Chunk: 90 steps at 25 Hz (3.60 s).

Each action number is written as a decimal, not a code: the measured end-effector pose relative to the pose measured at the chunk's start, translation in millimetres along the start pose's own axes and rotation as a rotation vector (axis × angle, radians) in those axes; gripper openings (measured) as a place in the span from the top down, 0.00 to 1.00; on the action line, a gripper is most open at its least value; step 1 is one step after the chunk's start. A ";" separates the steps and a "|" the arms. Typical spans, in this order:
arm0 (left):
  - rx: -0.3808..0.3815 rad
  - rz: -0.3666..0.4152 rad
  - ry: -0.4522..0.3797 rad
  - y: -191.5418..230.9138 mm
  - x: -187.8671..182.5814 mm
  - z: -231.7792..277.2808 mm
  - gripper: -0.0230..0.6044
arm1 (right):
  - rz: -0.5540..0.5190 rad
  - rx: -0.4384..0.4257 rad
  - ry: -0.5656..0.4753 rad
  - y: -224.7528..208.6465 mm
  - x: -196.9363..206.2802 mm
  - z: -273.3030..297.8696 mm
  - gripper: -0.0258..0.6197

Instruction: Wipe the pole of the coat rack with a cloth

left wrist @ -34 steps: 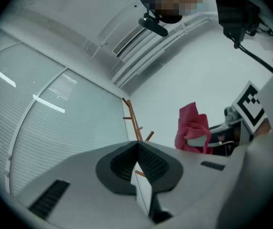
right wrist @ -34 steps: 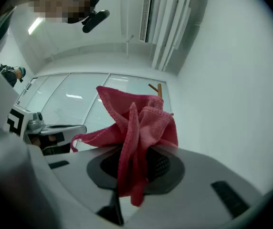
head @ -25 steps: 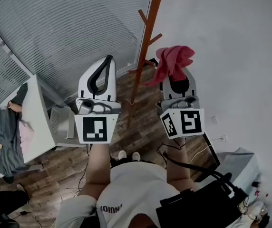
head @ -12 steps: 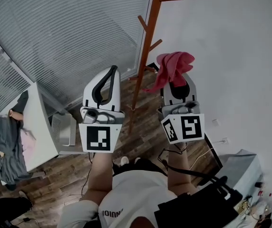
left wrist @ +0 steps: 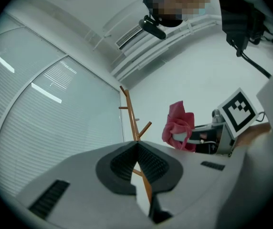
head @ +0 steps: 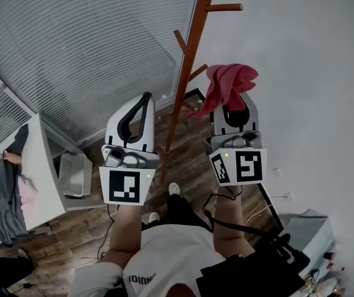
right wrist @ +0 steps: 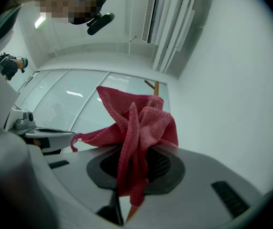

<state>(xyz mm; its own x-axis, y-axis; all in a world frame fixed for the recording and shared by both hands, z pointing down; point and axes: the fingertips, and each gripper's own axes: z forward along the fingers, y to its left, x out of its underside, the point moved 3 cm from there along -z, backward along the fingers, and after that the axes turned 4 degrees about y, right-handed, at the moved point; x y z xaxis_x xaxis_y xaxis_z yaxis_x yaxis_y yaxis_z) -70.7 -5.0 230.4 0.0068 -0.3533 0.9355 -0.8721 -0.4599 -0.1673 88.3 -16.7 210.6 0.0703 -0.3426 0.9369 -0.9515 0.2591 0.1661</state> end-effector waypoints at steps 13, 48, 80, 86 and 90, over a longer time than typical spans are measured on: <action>-0.142 0.087 0.008 10.1 11.7 79.4 0.96 | -0.041 -0.177 -0.106 -49.5 0.9 97.6 0.83; -0.097 0.093 0.032 37.5 30.4 98.1 0.96 | -0.057 -0.134 -0.031 -52.1 39.8 123.2 0.83; -0.080 0.043 0.064 37.3 48.6 95.9 0.97 | -0.015 -0.168 0.135 -34.4 103.1 100.8 0.83; -0.078 0.040 0.072 36.6 51.9 95.9 0.96 | -0.025 -0.174 0.182 -31.5 118.2 94.2 0.83; -0.073 0.039 0.080 36.4 54.7 95.5 0.97 | -0.026 -0.179 0.209 -29.9 127.6 90.9 0.83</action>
<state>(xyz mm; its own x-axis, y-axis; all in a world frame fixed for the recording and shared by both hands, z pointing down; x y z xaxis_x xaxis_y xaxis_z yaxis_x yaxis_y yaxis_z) -55.3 -118.9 245.7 -0.0642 -0.3028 0.9509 -0.9041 -0.3857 -0.1839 98.4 -150.2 297.2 0.1725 -0.1622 0.9716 -0.8815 0.4146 0.2258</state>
